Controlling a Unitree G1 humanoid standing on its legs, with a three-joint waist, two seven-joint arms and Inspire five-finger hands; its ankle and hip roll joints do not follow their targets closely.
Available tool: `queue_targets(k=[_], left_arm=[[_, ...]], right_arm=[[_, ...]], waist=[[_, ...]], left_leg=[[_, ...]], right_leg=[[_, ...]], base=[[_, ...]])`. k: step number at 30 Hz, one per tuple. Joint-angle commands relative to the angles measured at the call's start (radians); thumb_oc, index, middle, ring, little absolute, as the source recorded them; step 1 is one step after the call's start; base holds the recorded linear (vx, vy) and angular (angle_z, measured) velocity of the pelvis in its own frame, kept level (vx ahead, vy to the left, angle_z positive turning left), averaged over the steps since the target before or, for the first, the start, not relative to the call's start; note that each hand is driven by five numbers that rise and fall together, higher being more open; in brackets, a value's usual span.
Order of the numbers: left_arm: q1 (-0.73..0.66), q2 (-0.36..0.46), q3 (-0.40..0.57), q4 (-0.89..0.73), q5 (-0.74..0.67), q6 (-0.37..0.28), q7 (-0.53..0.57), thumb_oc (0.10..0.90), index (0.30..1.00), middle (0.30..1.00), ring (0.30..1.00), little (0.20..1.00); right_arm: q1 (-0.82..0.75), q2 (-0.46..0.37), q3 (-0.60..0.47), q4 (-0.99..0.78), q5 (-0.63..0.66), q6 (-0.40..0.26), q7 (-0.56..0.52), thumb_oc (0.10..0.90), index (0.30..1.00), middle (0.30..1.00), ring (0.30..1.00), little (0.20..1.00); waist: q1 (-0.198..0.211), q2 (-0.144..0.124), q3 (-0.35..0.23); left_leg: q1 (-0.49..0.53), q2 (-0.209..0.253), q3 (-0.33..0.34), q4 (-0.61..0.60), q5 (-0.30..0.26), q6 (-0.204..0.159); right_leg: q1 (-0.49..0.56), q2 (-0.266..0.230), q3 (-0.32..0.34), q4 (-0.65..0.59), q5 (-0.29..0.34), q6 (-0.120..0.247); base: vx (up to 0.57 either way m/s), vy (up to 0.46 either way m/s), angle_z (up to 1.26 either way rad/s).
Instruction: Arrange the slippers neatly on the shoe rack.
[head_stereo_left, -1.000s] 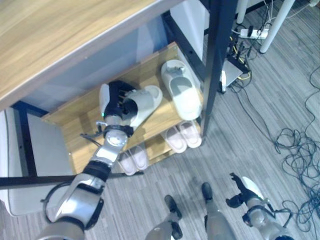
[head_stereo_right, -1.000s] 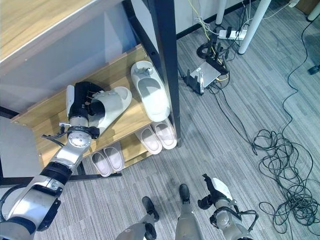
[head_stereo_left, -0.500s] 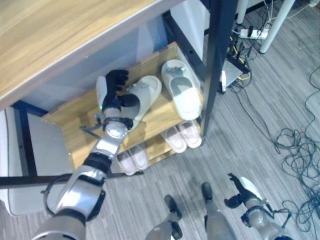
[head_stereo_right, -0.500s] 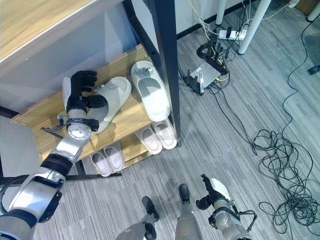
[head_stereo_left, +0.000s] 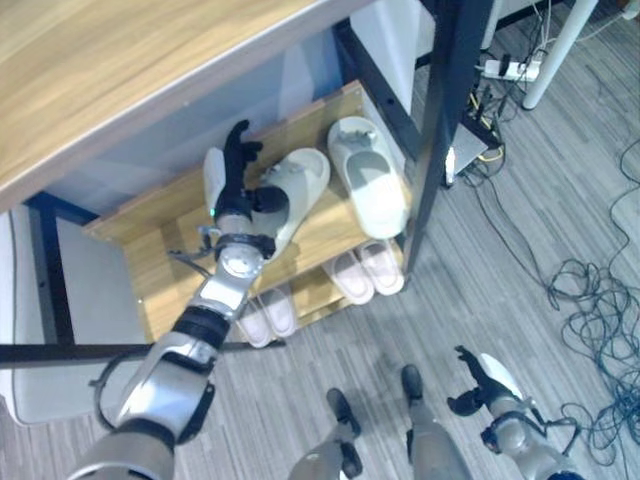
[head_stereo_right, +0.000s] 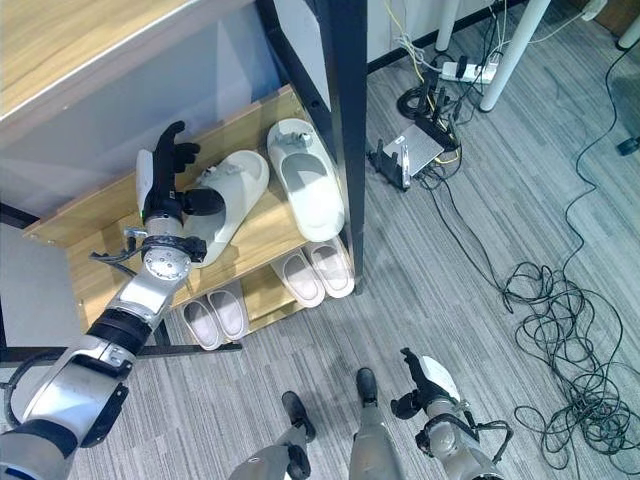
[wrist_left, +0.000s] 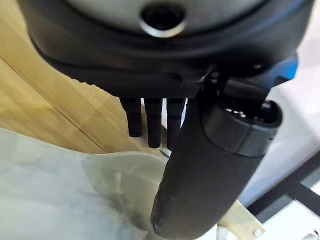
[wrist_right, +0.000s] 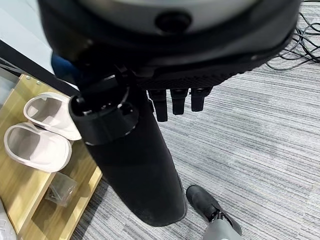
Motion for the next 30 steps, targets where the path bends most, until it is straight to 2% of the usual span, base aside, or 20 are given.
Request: queue_targets(k=[1,9,17,22,30], left_arm=[[-0.102,-0.002,0.049,-0.042,0.064,-0.068,0.037,0.8,0.9,0.9,0.9,0.9],[-0.037,-0.008,0.051,-0.125,0.107,-0.073,0.011,0.8,0.9,0.9,0.9,0.9],[0.044,-0.004,0.083,-0.228,0.088,-0.093,-0.022,0.8,0.9,0.9,0.9,0.9],[0.104,-0.014,0.113,-0.287,0.021,-0.117,-0.057,0.8,0.9,0.9,0.9,0.9],[0.226,-0.05,0.153,-0.332,-0.182,-0.169,-0.151,0.8,0.9,0.9,0.9,0.9]], right_arm=[[0.036,-0.027,-0.002,-0.05,0.019,-0.044,-0.027,0.8,0.9,0.9,0.9,0.9],[0.027,-0.015,0.007,-0.035,0.01,-0.042,-0.024,0.8,0.9,0.9,0.9,0.9],[0.022,-0.008,0.009,-0.036,0.005,-0.038,-0.015,0.8,0.9,0.9,0.9,0.9],[0.024,-0.003,0.007,-0.036,0.0,-0.029,-0.007,0.8,0.9,0.9,0.9,0.9],[0.034,0.006,0.0,-0.014,-0.012,-0.011,0.009,0.8,0.9,0.9,0.9,0.9]], waist=[[0.027,0.002,-0.048],[0.05,-0.008,-0.047],[0.074,-0.01,-0.055],[0.088,-0.01,-0.063],[0.108,-0.004,-0.078]], left_leg=[[0.06,0.038,0.012,-0.008,-0.02,-0.082],[0.057,0.036,-0.006,-0.008,-0.016,-0.08],[0.06,0.035,-0.022,-0.008,-0.014,-0.078],[0.066,0.034,-0.031,-0.008,-0.013,-0.078],[0.089,0.028,-0.049,-0.008,-0.011,-0.079]], right_leg=[[-0.025,-0.068,-0.129,-0.002,-0.044,0.133],[-0.017,-0.072,-0.143,-0.002,-0.043,0.131],[-0.006,-0.073,-0.152,-0.002,-0.046,0.128],[0.008,-0.075,-0.164,-0.002,-0.049,0.125],[0.046,-0.081,-0.19,-0.002,-0.059,0.119]], base=[[-0.03,-0.001,0.11],[-0.03,-0.009,0.07],[-0.02,-0.005,0.05],[0.0,-0.008,0.04],[0.0,-0.01,0.12]])
